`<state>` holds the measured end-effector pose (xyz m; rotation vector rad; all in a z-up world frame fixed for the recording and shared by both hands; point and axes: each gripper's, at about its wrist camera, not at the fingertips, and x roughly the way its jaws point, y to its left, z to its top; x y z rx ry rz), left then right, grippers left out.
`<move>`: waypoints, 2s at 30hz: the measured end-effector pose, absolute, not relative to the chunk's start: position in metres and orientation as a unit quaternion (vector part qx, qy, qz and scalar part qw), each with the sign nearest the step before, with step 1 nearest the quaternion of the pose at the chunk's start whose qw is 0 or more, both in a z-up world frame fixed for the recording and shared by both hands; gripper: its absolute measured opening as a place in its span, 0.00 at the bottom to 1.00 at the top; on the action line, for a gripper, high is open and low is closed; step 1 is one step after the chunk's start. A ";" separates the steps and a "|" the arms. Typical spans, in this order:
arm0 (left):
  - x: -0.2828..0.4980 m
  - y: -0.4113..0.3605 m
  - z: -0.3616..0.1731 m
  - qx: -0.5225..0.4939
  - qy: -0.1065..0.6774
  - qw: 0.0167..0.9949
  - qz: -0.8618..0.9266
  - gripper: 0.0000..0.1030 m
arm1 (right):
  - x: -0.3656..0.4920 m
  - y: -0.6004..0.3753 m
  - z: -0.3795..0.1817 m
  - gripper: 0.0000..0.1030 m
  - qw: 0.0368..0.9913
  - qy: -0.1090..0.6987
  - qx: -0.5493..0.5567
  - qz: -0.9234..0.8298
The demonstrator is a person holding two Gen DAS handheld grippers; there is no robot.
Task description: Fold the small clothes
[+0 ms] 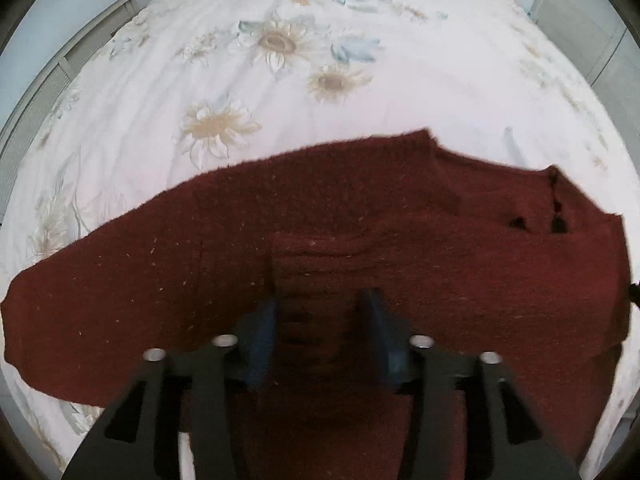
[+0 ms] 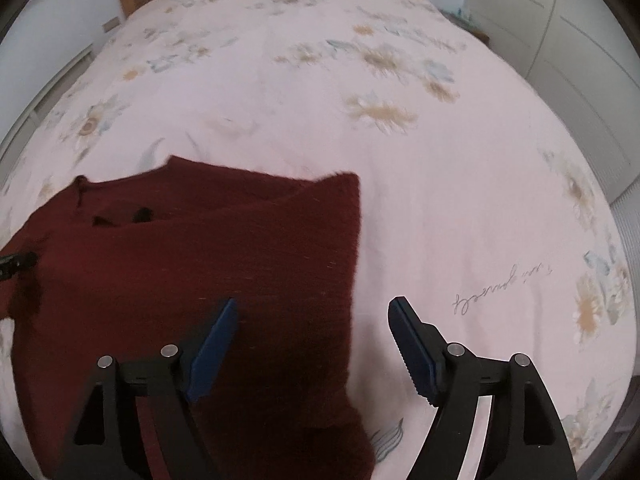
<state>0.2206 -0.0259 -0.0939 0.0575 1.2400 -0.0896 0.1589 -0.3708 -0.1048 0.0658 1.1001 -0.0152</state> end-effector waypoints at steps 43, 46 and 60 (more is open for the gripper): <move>0.184 -0.039 -0.116 0.056 0.592 0.800 -0.080 0.99 | 0.140 -0.323 -0.142 0.99 0.834 0.550 0.027 0.019; 0.176 -0.009 -0.110 0.028 0.600 0.796 -0.073 0.99 | 0.124 -0.333 -0.134 0.99 0.836 0.547 0.045 0.017; 0.167 0.028 -0.124 -0.064 0.633 0.768 -0.067 0.98 | 0.086 -0.357 -0.149 1.00 0.818 0.571 0.074 0.001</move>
